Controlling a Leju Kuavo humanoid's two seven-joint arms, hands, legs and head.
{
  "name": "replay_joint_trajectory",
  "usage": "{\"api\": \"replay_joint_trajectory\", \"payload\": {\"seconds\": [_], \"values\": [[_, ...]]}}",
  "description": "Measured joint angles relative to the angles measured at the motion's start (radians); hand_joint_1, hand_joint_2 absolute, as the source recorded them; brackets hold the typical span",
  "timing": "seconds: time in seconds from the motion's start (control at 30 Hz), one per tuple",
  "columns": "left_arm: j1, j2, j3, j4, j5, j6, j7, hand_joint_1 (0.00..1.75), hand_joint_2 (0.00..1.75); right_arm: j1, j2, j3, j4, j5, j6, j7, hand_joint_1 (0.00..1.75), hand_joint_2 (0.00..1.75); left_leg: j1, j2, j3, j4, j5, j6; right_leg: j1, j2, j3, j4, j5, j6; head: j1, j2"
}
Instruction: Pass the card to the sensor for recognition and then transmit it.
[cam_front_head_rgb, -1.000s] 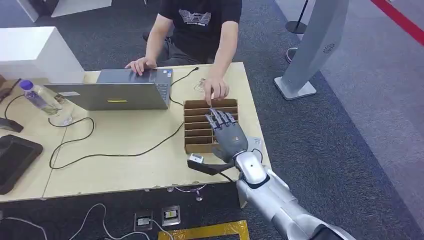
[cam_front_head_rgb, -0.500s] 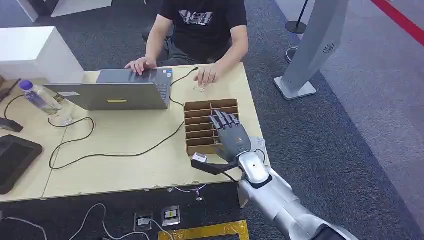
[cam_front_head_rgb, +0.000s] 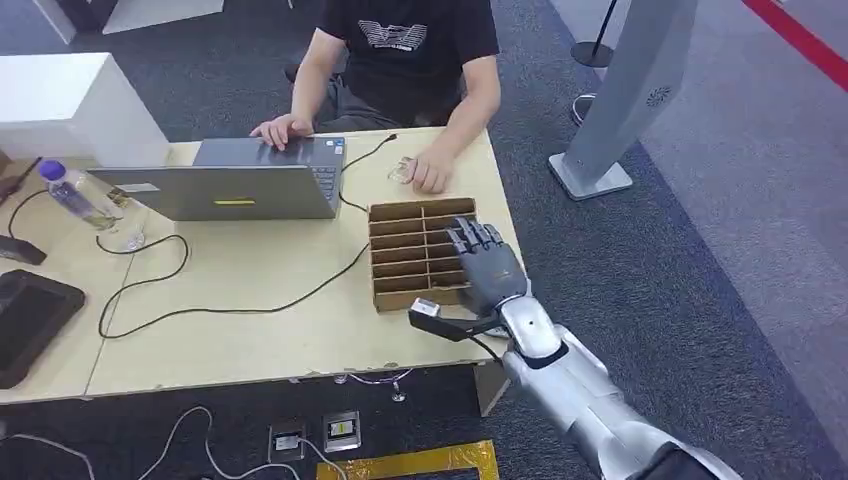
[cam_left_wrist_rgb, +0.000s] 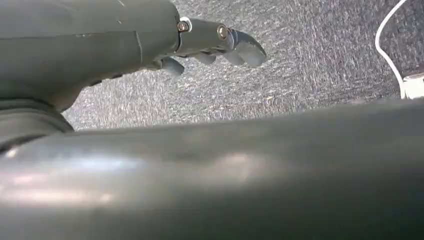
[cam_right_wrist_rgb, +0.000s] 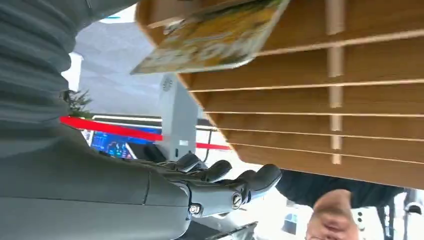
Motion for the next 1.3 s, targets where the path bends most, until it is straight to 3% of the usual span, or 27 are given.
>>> {"api": "replay_joint_trajectory", "payload": {"seconds": [0.43, 0.9, 1.3], "values": [[0.001, 0.006, 0.000, 0.000, 0.012, -0.001, 0.008, 0.00, 0.00, 0.034, -0.058, -0.025, -0.076, -0.007, 0.040, -0.007, 0.00, 1.75, 0.000, 0.000, 0.000, 0.000, 0.000, 0.000, 0.000, 0.000, 0.000, 0.000, 0.000, 0.000, 0.000, 0.000], [0.003, 0.007, 0.000, 0.000, 0.024, 0.002, 0.011, 0.00, 0.00, 0.034, -0.036, -0.023, -0.096, -0.016, 0.057, -0.063, 0.00, 1.75, 0.000, 0.000, 0.000, 0.000, 0.000, 0.000, 0.000, 0.000, 0.000, 0.000, 0.000, 0.000, 0.000, 0.000], [0.006, 0.008, 0.001, 0.000, 0.024, 0.005, 0.011, 0.00, 0.00, 0.036, -0.021, -0.019, -0.096, -0.039, 0.055, -0.060, 0.00, 1.75, 0.000, 0.000, 0.000, 0.000, 0.000, 0.000, 0.000, 0.000, 0.000, 0.000, 0.000, 0.000, 0.000, 0.000]]}}
